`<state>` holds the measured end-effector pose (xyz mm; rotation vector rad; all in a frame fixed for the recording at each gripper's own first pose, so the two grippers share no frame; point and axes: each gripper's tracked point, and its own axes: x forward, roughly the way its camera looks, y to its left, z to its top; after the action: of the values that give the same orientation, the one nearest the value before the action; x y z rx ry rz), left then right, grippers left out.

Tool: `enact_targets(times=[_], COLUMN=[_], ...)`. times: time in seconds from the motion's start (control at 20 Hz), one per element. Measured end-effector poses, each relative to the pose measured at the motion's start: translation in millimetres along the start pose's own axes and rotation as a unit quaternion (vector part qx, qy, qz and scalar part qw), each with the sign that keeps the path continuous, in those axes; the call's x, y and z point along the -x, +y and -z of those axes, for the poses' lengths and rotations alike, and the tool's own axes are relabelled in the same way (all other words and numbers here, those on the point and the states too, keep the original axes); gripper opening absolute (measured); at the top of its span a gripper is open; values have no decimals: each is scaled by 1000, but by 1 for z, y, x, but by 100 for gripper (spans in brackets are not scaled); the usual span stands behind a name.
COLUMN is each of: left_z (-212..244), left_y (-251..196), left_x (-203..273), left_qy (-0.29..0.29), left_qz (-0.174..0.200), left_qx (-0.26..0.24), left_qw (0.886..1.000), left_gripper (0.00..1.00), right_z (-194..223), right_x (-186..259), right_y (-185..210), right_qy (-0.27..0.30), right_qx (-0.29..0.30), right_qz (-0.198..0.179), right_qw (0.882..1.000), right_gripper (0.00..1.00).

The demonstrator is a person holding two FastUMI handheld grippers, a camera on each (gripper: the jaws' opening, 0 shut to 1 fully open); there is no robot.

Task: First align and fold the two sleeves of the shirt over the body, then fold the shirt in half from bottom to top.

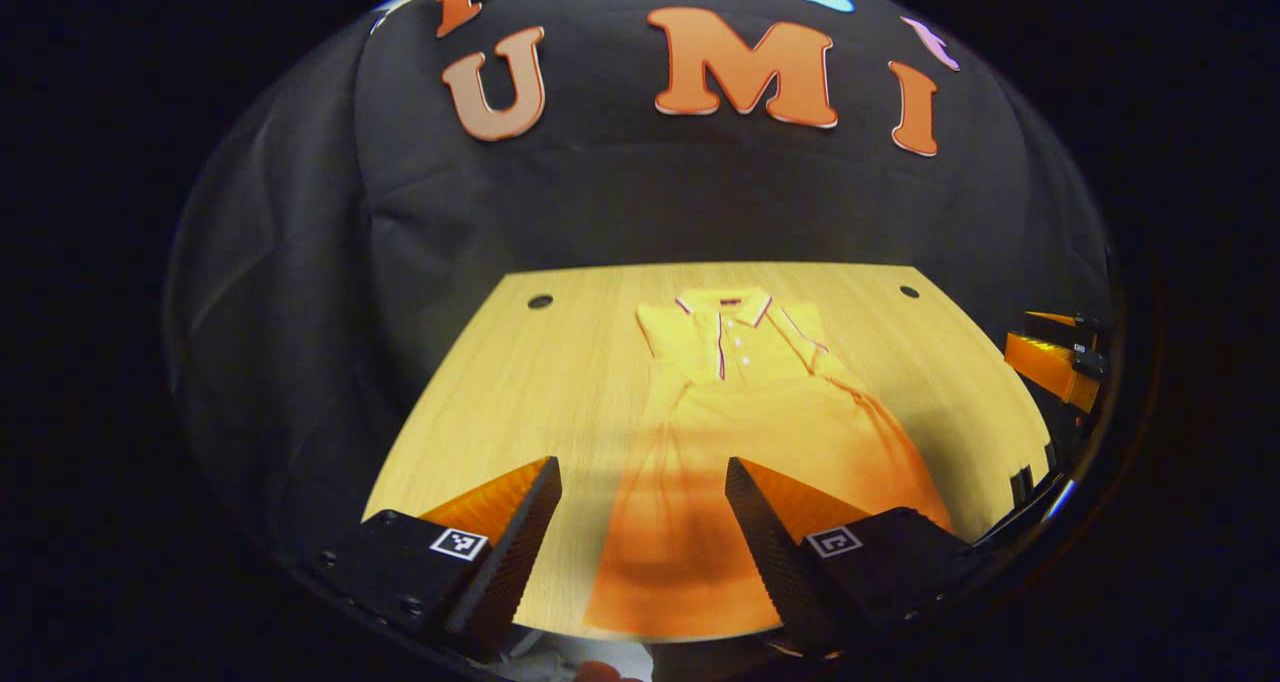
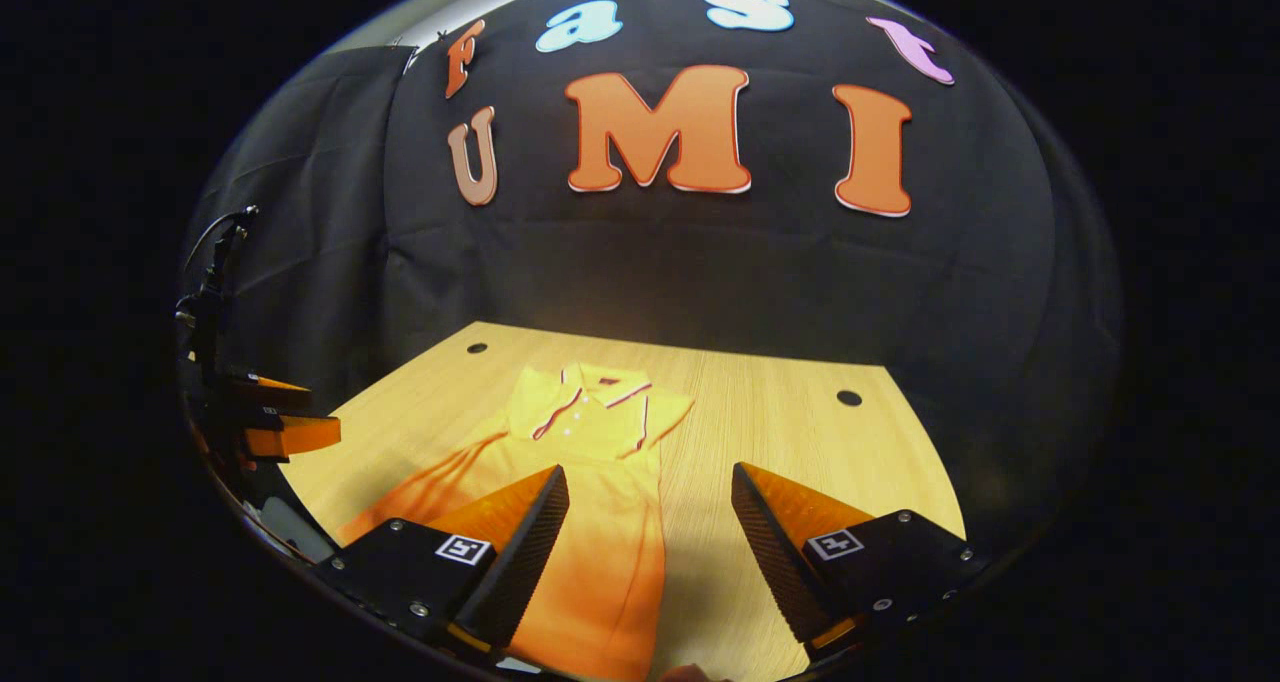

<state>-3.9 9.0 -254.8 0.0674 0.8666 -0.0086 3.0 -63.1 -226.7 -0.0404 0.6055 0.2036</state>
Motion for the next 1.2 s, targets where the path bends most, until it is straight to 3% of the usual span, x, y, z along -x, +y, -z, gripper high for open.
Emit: enact_targets(times=[0.15, 0.4, 1.2], left_z=[25, 45, 125], left_y=[-12, -6, 15], left_x=[2, 17, 14], left_qy=[77, 144, 276], left_qz=[13, 0, 24], left_qx=[34, -6, 59], left_qw=[996, 990, 959], left_gripper=[100, 100, 100], right_z=[47, 108, 194], right_x=[-4, -1, 26], right_y=[11, 19, 55], right_qy=[72, 173, 353], right_qx=[-16, -22, -81], right_qz=[-26, -28, -35], right_qw=[997, 984, 931], right_gripper=[99, 100, 99])
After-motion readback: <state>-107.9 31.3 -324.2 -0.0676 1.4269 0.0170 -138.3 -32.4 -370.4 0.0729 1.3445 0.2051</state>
